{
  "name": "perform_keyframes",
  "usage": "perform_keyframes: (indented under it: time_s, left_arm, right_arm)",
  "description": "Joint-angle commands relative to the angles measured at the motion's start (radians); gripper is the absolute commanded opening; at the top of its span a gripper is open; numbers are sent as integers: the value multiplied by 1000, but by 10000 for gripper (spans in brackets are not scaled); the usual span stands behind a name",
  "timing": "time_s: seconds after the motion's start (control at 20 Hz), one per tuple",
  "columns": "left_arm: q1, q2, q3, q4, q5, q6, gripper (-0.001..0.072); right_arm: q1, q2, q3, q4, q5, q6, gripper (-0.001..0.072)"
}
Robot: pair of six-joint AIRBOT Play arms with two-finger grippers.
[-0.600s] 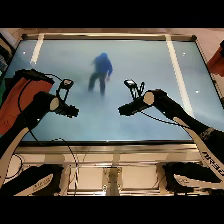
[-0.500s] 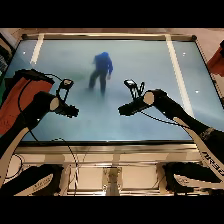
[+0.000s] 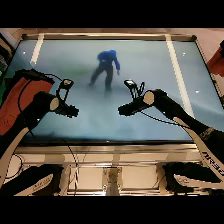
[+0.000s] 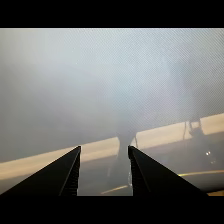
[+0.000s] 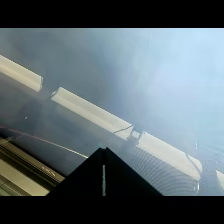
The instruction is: Fold the clothes and pants, and hang the long-sleeved shirts on hangers.
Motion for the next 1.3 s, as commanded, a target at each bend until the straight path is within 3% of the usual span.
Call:
perform_keyframes:
  time_s: [0.0, 0.1, 0.2, 0.25, 0.3, 0.35, 0.45, 0.65, 0.85, 0.95, 1.25]
  left_arm:
    - [1, 1, 0, -3, 1, -1, 365]
    - [0, 0, -1, -5, 22, 8, 365]
    - [14, -2, 0, 138, 66, 24, 365]
    - [47, -2, 0, 227, 69, -1, 400]
    - [101, -5, 0, 280, 66, -8, 537]
    - [186, -11, 0, 306, 62, -7, 592]
    - [397, -32, 0, 311, 62, 2, 636]
    - [840, -55, 0, 311, 193, -31, 627]
    - [1136, -85, 11, 304, 250, -7, 624]
    - [1176, -135, 56, 306, 237, 5, 626]
    - [1181, -358, 315, 291, -17, 135, 636]
  right_arm:
    - [1, 0, 0, 3, 5, 0, 8]
    - [1, 0, 0, 3, 5, 0, 8]
    - [1, 0, 0, 3, 5, 1, 8]
    - [1, 0, 0, 5, 5, 2, 8]
    - [1, 0, 0, 8, 5, 2, 8]
    - [1, 0, 0, 13, 5, 2, 8]
    - [1, 0, 0, 26, 5, 2, 8]
    - [1, 0, 0, 63, 6, 2, 8]
    - [1, 0, 0, 63, 5, 1, 8]
    - [1, 0, 0, 64, 5, 1, 8]
    - [1, 0, 0, 63, -5, 1, 8]
